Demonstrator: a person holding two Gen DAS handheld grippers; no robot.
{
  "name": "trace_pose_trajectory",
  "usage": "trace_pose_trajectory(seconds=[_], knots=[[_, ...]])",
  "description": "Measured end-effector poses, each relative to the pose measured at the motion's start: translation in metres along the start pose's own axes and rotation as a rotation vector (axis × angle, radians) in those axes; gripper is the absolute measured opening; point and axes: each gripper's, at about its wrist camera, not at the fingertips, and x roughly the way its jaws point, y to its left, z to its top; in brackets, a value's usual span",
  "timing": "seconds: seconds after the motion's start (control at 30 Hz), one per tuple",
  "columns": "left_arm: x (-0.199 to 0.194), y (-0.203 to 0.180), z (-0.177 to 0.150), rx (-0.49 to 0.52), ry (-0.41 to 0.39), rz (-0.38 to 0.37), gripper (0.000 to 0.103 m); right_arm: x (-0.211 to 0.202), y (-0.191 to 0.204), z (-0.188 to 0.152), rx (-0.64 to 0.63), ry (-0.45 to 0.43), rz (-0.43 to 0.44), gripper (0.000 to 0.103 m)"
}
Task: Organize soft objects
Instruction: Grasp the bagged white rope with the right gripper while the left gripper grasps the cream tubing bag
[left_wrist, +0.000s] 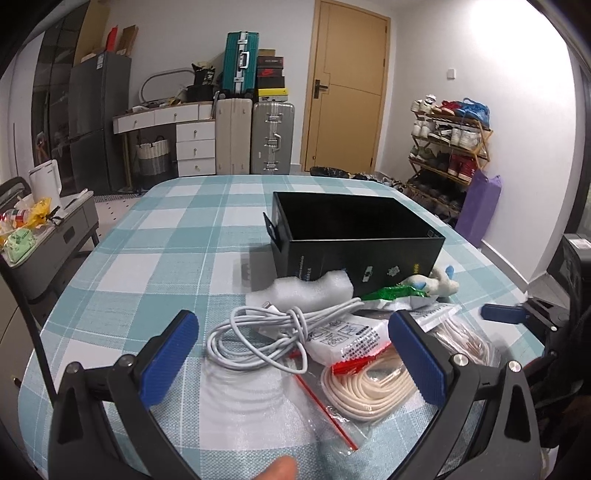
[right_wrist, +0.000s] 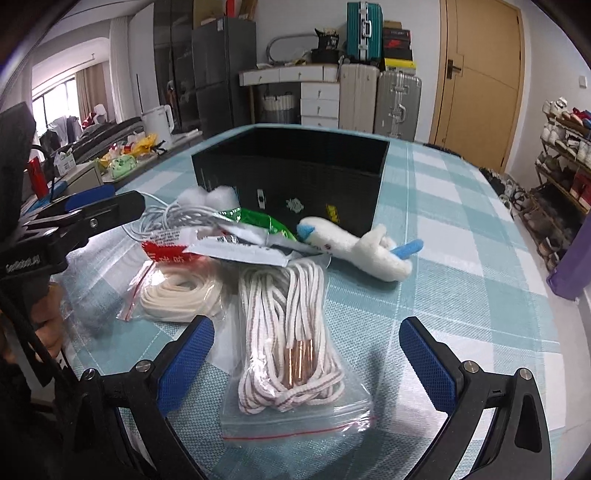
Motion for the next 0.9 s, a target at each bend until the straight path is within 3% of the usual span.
trace_pose_trajectory(seconds=[0.1, 0.23, 0.67, 0.9], knots=[[-0.001, -0.002, -0.001, 0.008, 0.011, -0.028, 0.103, 0.008, 0.000, 0.001, 0.003, 0.033, 0.021, 0.080], [0.003, -0.007, -0.003, 0.022, 0.047, -0.077, 0.103, 0.014, 0.002, 0.000, -0.010, 0.052, 0.014, 0.077], [0.004, -0.026, -0.015, 0.106, 0.117, -0.112, 0.103, 0.007, 0.008, -0.004, -0.034, 0.024, 0.048, 0.043], [0.007, -0.034, -0.020, 0.168, 0.154, -0.130, 0.103, -0.005, 0.008, -0.010, -0.037, -0.005, 0.039, 0.041]])
